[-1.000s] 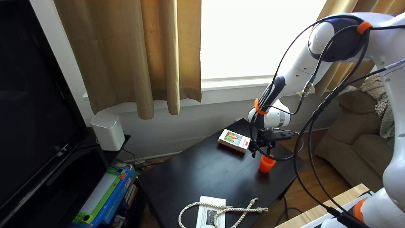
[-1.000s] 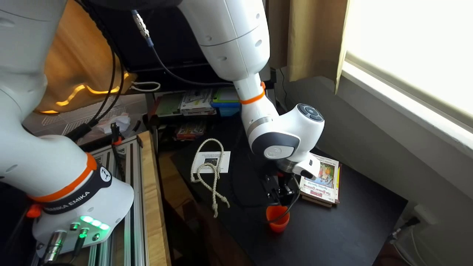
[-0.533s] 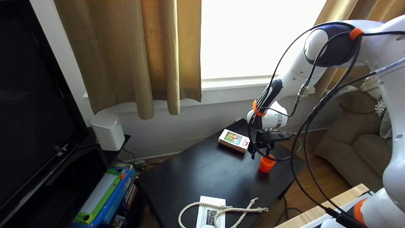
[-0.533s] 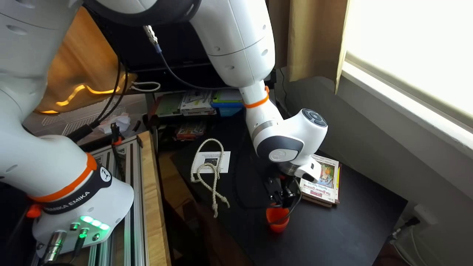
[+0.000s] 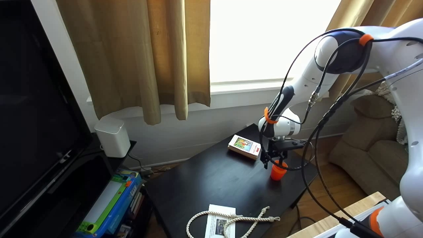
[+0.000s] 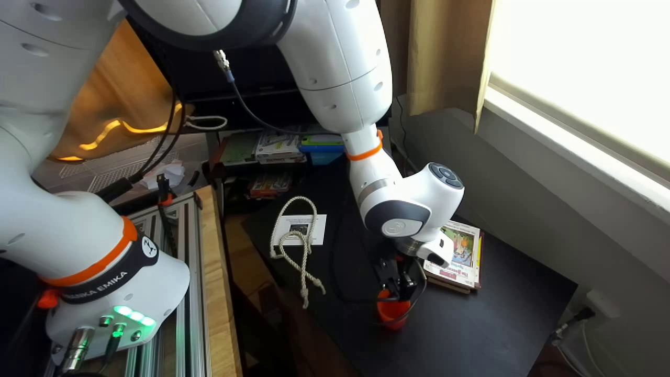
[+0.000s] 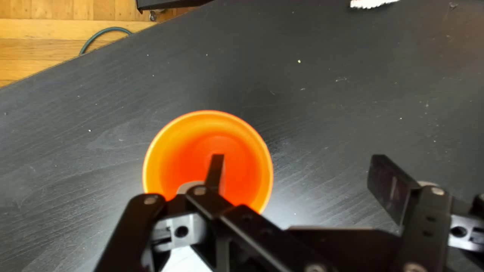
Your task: Remove the orange cup from the pink cup
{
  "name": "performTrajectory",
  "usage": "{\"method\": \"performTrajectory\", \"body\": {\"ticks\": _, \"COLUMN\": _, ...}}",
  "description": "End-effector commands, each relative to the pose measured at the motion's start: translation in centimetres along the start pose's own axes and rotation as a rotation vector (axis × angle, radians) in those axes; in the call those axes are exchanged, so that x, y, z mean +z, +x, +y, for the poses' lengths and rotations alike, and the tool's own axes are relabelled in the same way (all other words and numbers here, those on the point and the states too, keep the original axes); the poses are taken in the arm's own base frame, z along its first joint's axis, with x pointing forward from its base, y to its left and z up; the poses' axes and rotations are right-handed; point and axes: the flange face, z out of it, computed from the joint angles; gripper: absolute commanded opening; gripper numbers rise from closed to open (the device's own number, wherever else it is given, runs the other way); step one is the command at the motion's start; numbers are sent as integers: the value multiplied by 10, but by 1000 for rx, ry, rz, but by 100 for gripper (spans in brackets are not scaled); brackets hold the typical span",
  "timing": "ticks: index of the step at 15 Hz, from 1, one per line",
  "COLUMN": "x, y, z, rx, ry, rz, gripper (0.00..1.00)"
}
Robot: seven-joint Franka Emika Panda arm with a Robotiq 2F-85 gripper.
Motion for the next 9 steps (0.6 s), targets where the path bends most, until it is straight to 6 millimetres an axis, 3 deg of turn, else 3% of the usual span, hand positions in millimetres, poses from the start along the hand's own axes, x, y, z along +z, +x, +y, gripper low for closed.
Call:
{"method": "performTrajectory", "body": {"ticks": 1, "x": 9, "y": 0, "z": 6, "rx": 7, "ry": -14, "rz": -19, "gripper": 80}}
{"method": "performTrajectory", "body": {"ticks": 2, "x": 9, "y": 0, "z": 7, "rx": 9, "ry": -15, "rz": -20, "gripper": 71}}
{"method": "performTrajectory", "body": {"ticks": 4, "x": 10, "y": 0, "z": 8, "rx": 15, "ry": -17, "rz": -21, "gripper": 66}}
{"method": "performTrajectory", "body": {"ticks": 6, "x": 11, "y": -4, "z": 12, "rx": 18, "ry": -20, "rz": -22, "gripper": 50}}
{"method": "performTrajectory", "body": {"ticks": 9, "x": 12, "y": -6, "z": 17, "rx": 25, "ry": -25, "rz": -24, "gripper": 50}}
